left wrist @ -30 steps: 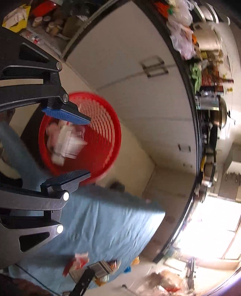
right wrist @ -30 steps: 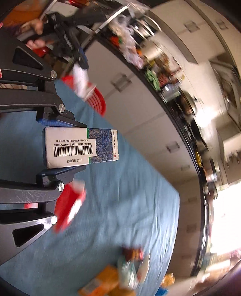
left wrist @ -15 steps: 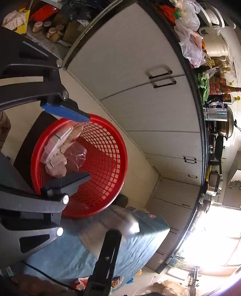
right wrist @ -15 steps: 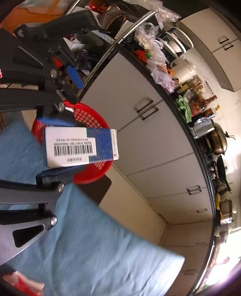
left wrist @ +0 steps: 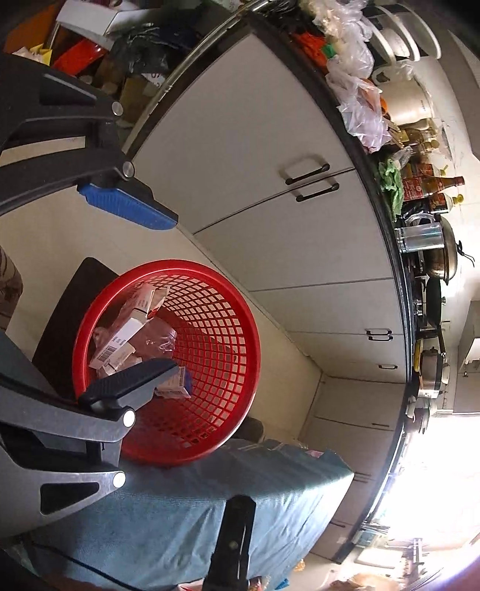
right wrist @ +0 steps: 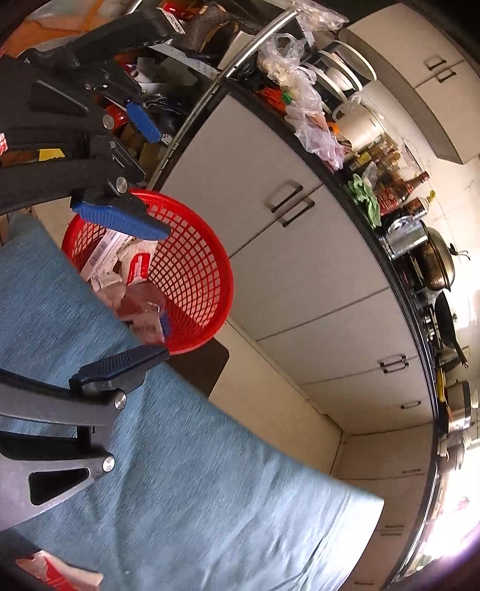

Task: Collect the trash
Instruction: 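Carry the carton and barcode box to the red basket and release both, then move both tools back over the table toward the remaining trash, then grasp the torn red carton with the left tool while the right tool grasps the orange box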

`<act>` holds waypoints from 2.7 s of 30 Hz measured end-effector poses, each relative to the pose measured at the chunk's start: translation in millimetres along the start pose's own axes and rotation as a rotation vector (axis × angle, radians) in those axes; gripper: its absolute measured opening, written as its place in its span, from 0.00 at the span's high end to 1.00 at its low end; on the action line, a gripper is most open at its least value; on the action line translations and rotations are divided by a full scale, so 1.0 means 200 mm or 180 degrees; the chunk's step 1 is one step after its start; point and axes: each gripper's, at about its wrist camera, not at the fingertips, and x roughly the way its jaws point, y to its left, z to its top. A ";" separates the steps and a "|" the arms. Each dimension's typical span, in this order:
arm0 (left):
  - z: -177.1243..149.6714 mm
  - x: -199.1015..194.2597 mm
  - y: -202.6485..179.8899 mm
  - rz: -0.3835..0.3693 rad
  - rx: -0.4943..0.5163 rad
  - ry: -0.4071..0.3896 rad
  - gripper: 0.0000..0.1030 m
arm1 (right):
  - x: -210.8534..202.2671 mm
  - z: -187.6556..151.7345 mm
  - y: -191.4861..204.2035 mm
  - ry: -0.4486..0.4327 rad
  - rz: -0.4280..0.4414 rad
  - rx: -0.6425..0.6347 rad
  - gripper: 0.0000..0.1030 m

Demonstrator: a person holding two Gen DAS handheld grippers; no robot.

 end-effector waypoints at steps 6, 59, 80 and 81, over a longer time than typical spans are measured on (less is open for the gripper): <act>0.01 -0.04 -0.05 0.0049 0.0080 -0.0034 0.30 | -0.11 -0.03 -0.06 -0.0093 -0.0061 0.0056 0.37; 0.11 -0.05 -1.57 -0.2751 0.0164 0.1301 0.17 | -1.31 -0.43 -1.65 -0.0738 -0.1575 0.1058 0.16; 0.05 -0.17 -1.60 -0.2289 0.0460 0.0916 0.93 | -1.07 -0.39 -1.57 -0.0313 -0.1499 0.0795 0.45; 0.06 -0.19 -1.59 -0.2278 0.0472 0.0879 0.93 | -1.07 -0.40 -1.56 -0.0320 -0.1463 0.0821 0.47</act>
